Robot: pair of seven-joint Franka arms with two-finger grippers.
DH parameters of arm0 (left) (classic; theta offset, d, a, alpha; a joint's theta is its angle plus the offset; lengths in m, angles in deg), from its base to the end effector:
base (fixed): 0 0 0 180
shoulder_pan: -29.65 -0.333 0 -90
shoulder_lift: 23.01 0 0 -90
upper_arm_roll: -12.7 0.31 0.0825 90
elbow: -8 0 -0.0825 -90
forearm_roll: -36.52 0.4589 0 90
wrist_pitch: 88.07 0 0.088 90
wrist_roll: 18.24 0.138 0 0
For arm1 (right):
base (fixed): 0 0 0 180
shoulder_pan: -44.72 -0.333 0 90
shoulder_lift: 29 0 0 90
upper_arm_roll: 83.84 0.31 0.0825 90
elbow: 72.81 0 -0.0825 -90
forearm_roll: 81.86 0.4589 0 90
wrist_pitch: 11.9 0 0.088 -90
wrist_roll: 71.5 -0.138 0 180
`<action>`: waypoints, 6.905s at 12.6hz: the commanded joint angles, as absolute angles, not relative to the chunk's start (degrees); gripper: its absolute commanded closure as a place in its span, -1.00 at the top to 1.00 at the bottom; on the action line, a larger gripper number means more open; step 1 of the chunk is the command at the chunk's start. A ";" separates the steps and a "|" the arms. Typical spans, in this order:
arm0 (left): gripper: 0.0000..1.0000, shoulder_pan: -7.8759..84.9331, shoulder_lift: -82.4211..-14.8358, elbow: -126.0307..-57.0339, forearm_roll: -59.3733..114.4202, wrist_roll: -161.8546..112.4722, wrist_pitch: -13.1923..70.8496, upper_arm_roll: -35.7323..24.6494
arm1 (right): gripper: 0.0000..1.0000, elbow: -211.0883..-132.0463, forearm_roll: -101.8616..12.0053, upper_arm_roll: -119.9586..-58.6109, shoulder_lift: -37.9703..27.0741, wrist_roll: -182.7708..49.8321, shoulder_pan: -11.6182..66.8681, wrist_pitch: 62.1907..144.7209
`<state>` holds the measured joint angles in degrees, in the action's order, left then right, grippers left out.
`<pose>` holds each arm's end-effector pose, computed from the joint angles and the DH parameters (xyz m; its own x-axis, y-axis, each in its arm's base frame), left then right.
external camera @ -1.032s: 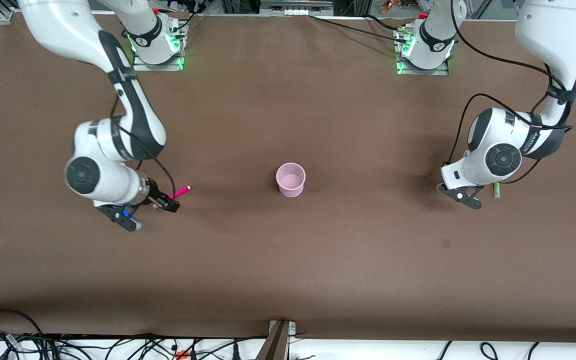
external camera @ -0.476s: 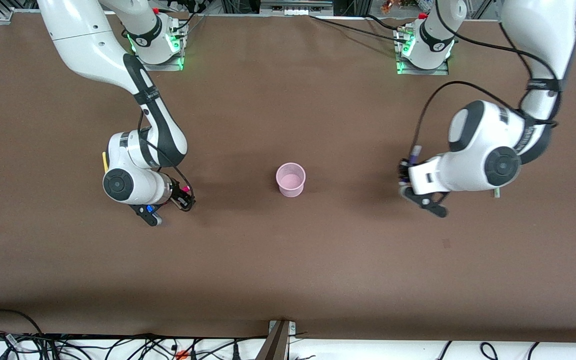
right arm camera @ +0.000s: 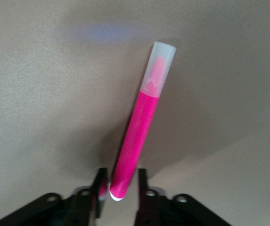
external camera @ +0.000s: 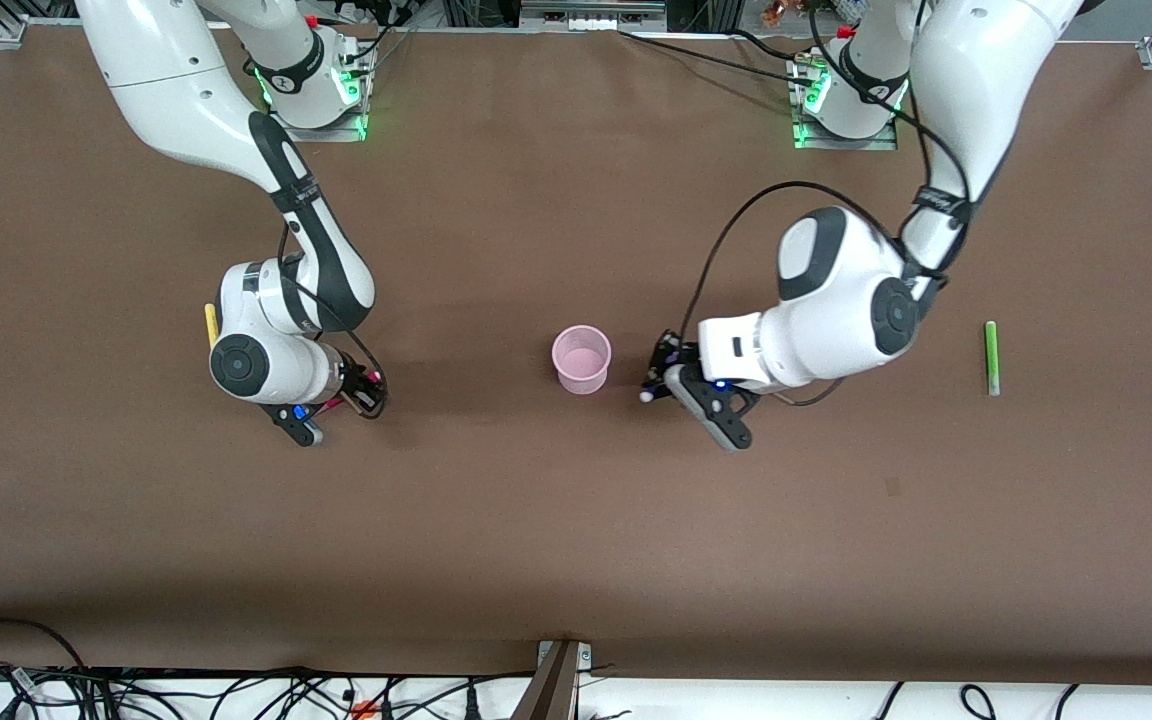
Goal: Organize pens into pink holder with both arms
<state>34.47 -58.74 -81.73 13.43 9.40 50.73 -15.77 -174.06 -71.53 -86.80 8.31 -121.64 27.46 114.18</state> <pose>0.6841 -0.4025 0.2774 0.7773 -0.4888 0.3961 -0.6280 -0.6405 0.4421 0.6525 0.1768 0.0873 0.7141 -0.6686 -0.2074 -0.6618 -0.7414 0.1113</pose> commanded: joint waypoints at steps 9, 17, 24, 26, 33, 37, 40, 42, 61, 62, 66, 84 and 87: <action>0.98 42.39 -59.92 -90.70 13.58 18.68 75.14 -19.47 | -1.00 -160.71 -57.89 -87.09 5.80 -122.30 27.94 84.63; 1.00 36.00 -46.41 -92.19 13.66 7.69 50.87 -19.12 | -1.00 -155.60 -45.68 -86.47 4.75 -135.91 27.59 78.71; 1.00 20.18 -38.48 -82.38 27.69 3.39 7.08 -18.68 | -1.00 -155.87 -27.66 -82.17 5.19 -144.79 23.73 82.91; 1.00 18.94 -38.65 -76.49 35.51 3.03 -1.29 -18.16 | -1.00 -155.87 -21.07 -82.08 6.68 -147.78 19.79 88.79; 1.00 17.79 -38.48 -63.98 48.22 2.77 -11.62 -12.65 | -1.00 -152.80 -13.84 -81.99 12.30 -147.88 11.41 105.08; 1.00 28.56 -28.05 -76.86 36.61 -13.11 2.18 8.69 | -1.00 -152.35 -10.07 -81.64 14.68 -144.03 11.41 106.14; 1.00 31.67 -18.29 -89.69 38.44 -13.93 8.84 13.40 | -1.00 -152.35 -8.48 -81.64 15.65 -141.12 11.59 106.14; 1.00 31.59 -17.12 -91.14 38.62 -13.93 9.58 13.75 | -1.00 -152.35 -8.47 -81.64 16.35 -139.71 11.85 106.14; 1.00 30.89 -19.40 -87.71 38.71 -13.93 8.61 10.67 | 0.99 -154.29 -3.99 -81.73 18.02 -129.59 14.66 104.73; 1.00 30.80 -19.40 -87.71 38.71 -14.02 8.61 10.85 | 0.99 -153.94 -4.43 -81.90 17.67 -130.29 14.75 104.73; 1.00 30.88 -19.40 -87.62 38.71 -14.02 8.61 10.59 | 0.99 -153.58 -16.25 -84.71 12.59 -128.99 15.80 104.64; 1.00 27.38 -20.63 -87.62 38.10 -13.32 8.61 11.29 | 1.00 -169.76 -80.00 -88.76 -31.11 -76.90 29.87 81.70; 1.00 27.11 -20.72 -87.62 38.18 -13.41 8.78 11.12 | 1.00 -166.86 -80.28 -89.72 -30.06 -75.28 30.22 80.30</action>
<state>27.36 -20.27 -88.40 38.06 -13.49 8.73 11.54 -168.50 -79.21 -90.58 -30.79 -77.10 29.15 81.47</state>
